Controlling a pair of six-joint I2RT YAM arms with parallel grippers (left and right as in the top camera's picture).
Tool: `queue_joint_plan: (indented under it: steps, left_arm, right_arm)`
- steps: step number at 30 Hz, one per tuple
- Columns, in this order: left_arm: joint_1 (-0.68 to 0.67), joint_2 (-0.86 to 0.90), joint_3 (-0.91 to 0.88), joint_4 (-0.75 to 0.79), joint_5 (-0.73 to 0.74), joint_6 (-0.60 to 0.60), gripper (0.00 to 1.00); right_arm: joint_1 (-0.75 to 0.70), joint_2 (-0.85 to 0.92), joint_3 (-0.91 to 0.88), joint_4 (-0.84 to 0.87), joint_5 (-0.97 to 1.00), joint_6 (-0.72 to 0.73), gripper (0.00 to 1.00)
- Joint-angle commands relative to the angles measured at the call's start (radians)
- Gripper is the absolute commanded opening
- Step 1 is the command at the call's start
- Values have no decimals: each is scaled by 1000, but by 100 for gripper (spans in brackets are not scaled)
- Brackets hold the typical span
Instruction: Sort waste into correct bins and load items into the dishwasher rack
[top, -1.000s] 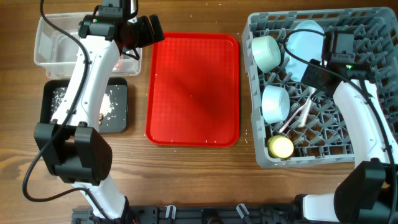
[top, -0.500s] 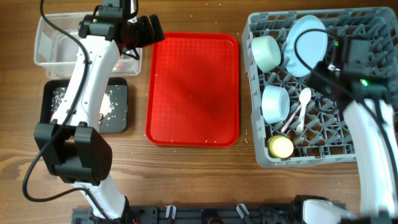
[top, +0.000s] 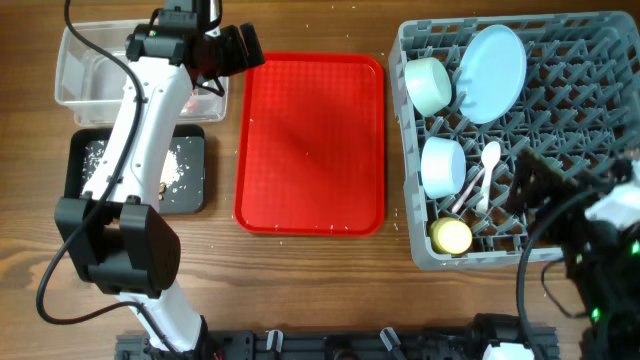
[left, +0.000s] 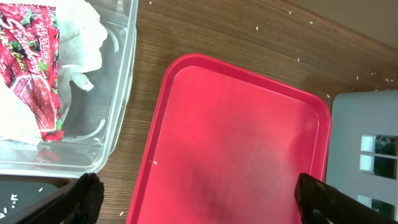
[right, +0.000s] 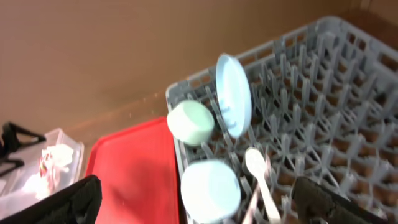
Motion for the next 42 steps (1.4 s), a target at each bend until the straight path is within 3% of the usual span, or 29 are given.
queue_joint_plan:
  steps: [1,14,18,24,30,35,42]
  left_arm:
    - [-1,-11,14,3,-2,-6,100]
    - [-1,-11,13,3,-2,-6,100]
    - [-1,-11,14,3,-2,-6,100]
    - [-1,-11,14,3,-2,-6,100]
    - [-1,-11,14,3,-2,-6,100]
    - [-1,-11,14,3,-2,-6,100]
    - [-1,-11,14,3,-2,-6,100]
  right_arm:
    - [-3,-2,1,-76,2,-9,99]
    - [-2,0,-8,-90,84,-148,100]
    - [0,-54,-136,122,65,-147,100]
    - [16,-321,-662,711,-20,-137,100]
    - [73,-505,-1033,1052,14,-140,100]
    - [98,-617,-1191,1159,114,-137,100]
    - [100,-651,-1218,1093,131,-140,100]
